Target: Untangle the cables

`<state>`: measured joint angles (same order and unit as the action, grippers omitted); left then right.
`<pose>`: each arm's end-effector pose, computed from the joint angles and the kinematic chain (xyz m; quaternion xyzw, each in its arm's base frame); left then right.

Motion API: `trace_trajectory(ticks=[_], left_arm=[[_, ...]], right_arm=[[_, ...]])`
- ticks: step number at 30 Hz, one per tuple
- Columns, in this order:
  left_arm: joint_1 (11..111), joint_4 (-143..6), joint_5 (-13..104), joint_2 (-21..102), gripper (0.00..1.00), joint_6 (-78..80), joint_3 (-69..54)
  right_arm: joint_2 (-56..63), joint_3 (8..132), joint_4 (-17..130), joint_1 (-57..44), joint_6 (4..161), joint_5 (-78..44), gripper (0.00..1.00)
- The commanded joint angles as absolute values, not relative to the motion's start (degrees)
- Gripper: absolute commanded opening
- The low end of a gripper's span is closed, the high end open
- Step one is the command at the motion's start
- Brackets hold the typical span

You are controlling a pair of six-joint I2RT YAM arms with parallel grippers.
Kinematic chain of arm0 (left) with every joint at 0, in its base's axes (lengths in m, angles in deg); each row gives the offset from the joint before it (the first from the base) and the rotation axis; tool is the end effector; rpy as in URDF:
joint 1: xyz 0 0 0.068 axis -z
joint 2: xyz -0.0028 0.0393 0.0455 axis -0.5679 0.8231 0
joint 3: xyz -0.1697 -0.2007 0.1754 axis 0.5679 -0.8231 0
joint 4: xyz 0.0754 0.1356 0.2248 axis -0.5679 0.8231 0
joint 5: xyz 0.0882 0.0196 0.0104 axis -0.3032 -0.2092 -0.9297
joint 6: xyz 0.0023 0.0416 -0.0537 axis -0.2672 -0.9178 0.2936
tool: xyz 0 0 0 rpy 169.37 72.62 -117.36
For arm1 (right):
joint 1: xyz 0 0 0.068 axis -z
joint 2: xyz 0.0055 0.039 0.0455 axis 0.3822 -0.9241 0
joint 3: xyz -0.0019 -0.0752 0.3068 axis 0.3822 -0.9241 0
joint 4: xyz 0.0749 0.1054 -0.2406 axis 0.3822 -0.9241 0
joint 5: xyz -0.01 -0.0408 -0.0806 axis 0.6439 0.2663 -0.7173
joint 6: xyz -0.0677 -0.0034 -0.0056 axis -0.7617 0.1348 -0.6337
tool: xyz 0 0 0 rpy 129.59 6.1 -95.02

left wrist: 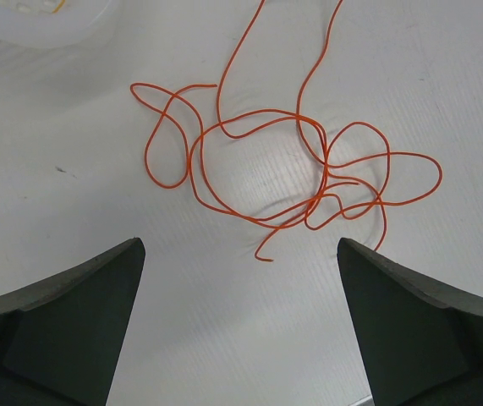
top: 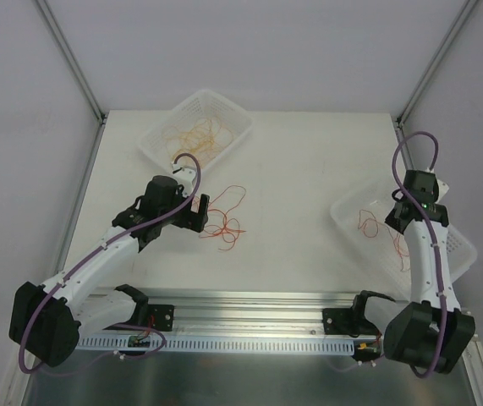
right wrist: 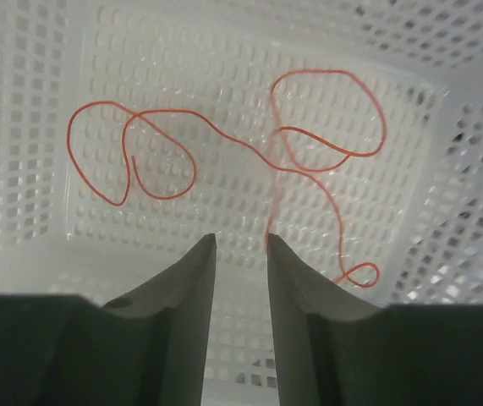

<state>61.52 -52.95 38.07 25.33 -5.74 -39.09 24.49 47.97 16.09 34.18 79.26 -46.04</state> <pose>0.2103 -0.1078 0.2820 0.1754 0.8615 -0.1356 0.4569 0.2037 -0.0626 0.3203 0.1872 0.8982 -0.1991 0.3443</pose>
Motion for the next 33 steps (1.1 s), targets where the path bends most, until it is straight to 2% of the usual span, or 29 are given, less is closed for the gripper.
trace_trajectory(ticks=[1,2,3,5,7,10,15,21,26,33], left_arm=[[61.1,-55.2,37.6,24.6,0.99,-6.9,-39.3],[61.2,-55.3,37.4,24.5,0.99,-6.9,-39.2],[61.2,-55.4,37.5,24.5,0.99,-6.9,-39.3],[61.1,-55.5,37.5,24.6,0.99,-6.8,-39.3],[61.2,-55.6,37.7,24.9,0.99,-6.6,-39.1],[61.2,-55.5,37.8,25.7,0.99,-6.2,-38.8],[61.2,-55.5,38.2,26.6,0.99,-4.7,-38.4],[61.2,-55.5,38.5,28.2,0.99,-1.6,-38.1],[61.0,-54.6,38.6,30.6,0.99,1.1,-37.8],[57.5,-51.4,38.8,36.2,0.99,4.5,-35.4]], right_arm=[[21.2,46.2,15.6,36.5,89.3,-35.2,0.38],[20.3,46.9,14.6,36.6,89.6,-35.6,0.48],[19.2,49.2,11.8,36.4,89.9,-36.0,0.67],[18.8,52.5,9.9,35.6,88.7,-37.2,0.81],[19.5,58.0,8.7,31.9,85.9,-39.1,0.93],[19.8,64.3,8.8,26.6,82.2,-36.7,0.99],[17.4,68.4,12.3,14.9,78.9,-32.3,1.00],[13.0,65.6,22.8,3.4,74.7,-17.7,0.99],[2.3,66.6,26.5,-7.9,67.2,-8.5,0.96],[-11.6,69.5,30.6,-17.5,62.5,-4.3,0.83]])
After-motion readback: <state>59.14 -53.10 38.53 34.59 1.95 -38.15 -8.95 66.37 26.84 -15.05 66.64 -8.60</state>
